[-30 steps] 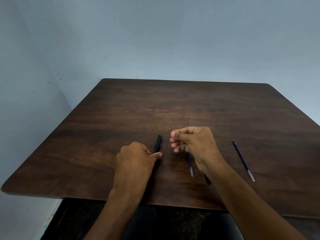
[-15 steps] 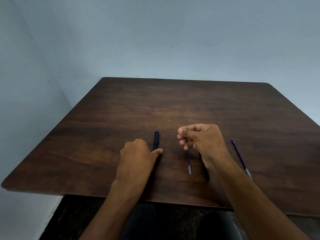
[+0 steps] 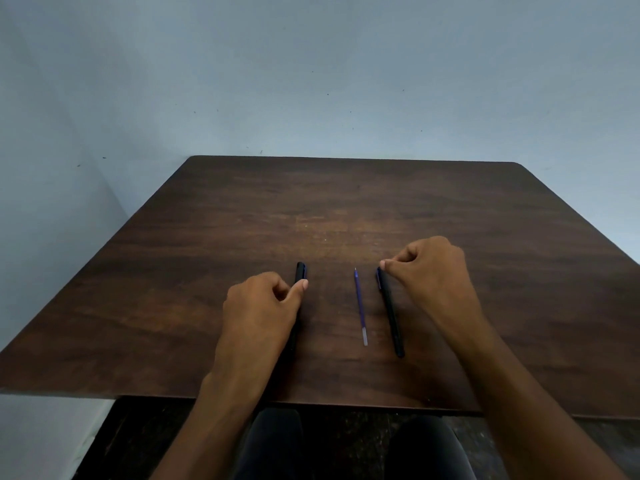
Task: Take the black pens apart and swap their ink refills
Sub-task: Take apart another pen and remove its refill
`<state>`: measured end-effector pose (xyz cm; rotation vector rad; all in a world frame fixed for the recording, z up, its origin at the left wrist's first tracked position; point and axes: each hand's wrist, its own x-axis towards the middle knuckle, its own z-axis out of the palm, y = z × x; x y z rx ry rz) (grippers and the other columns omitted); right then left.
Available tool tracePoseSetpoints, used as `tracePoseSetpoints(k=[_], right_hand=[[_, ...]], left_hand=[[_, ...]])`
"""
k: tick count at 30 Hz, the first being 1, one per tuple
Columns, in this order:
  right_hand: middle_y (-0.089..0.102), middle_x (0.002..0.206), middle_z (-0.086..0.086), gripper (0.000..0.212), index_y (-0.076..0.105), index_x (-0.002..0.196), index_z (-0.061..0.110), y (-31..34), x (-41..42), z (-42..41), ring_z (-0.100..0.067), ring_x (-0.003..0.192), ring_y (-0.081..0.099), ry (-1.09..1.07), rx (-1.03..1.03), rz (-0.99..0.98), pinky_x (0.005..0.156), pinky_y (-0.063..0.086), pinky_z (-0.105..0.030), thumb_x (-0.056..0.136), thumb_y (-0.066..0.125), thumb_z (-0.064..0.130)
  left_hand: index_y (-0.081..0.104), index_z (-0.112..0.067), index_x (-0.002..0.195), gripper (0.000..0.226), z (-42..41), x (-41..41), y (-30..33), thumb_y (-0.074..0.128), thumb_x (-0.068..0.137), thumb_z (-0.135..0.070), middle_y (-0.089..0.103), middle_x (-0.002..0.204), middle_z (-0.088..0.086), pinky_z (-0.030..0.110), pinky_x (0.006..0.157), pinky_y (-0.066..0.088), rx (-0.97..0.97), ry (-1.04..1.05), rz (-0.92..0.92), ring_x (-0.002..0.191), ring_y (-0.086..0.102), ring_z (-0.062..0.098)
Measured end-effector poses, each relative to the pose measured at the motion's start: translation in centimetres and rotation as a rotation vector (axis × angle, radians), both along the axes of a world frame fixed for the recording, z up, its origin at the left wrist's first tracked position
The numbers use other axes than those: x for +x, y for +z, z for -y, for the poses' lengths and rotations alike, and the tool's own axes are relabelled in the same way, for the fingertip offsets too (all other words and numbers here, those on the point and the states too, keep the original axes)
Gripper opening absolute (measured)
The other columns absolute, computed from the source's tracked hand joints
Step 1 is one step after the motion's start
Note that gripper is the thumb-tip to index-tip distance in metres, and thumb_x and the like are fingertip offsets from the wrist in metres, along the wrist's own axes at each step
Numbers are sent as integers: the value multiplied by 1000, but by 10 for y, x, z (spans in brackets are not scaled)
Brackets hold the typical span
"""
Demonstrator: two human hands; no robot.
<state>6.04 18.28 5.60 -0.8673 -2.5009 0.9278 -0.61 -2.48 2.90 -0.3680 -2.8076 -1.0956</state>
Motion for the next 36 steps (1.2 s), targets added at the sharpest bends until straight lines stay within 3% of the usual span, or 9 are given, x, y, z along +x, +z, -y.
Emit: tracePoseSetpoints(k=[3, 9, 12, 14, 20, 26, 31, 36], right_hand=[[73, 83, -9, 29, 74, 81, 10, -2, 1, -5, -20, 79, 68, -53, 6, 219, 68, 59, -34, 83, 78, 39], [68, 83, -7, 42, 71, 89, 9, -13, 4, -3, -17, 70, 63, -51, -24, 368, 49, 44, -26, 80, 77, 50], [63, 70, -5, 44, 67, 75, 11, -19, 3, -3, -16, 60, 59, -81, 33, 375, 45, 38, -24, 75, 80, 53], [56, 60, -3, 50, 54, 61, 14, -23, 3, -1, -14, 51, 53, -108, 62, 372, 41, 31, -22, 73, 82, 53], [55, 64, -3, 42, 49, 62, 14, -26, -3, -1, -15, 54, 52, -101, 52, 418, 42, 33, -25, 80, 78, 40], [61, 61, -6, 35, 59, 62, 8, -20, 10, -2, -20, 54, 58, -85, -31, 276, 48, 44, -29, 76, 77, 35], [69, 57, -3, 29, 71, 62, 11, -11, 30, 1, -14, 54, 67, -58, -80, 69, 52, 56, -31, 79, 76, 34], [70, 57, -8, 28, 70, 63, 10, -6, 42, 3, -5, 43, 57, 17, -55, -32, 43, 51, -24, 79, 75, 33]], left_hand=[[62, -26, 58, 34, -5, 7, 0, 67, 82, -50, 61, 51, -9, 9, 46, 41, 171, -83, -53, 55, 60, 0], [70, -29, 69, 21, -20, 17, 3, 68, 82, -45, 69, 67, -16, 8, 61, 46, 310, -241, -66, 65, 64, -2], [73, -31, 75, 12, -27, 22, 3, 70, 82, -41, 71, 72, -21, 7, 64, 47, 366, -286, -33, 71, 65, -6], [74, -31, 76, 12, -33, 24, 1, 71, 82, -41, 71, 72, -21, 10, 63, 49, 404, -307, 15, 71, 66, -5], [75, -31, 77, 11, -46, 32, -6, 70, 83, -39, 72, 69, -8, 28, 65, 57, 470, -371, 131, 65, 67, 7], [76, -26, 80, 13, -61, 27, -6, 70, 85, -36, 73, 70, -1, 23, 58, 54, 535, -372, 277, 59, 65, 8], [76, -23, 92, 13, -77, 20, 1, 74, 82, -31, 76, 78, -5, 34, 70, 61, 596, -330, 392, 65, 69, 11], [76, -21, 89, 19, -93, 22, 11, 75, 79, -38, 76, 76, -3, 28, 70, 59, 612, -368, 453, 72, 72, 11]])
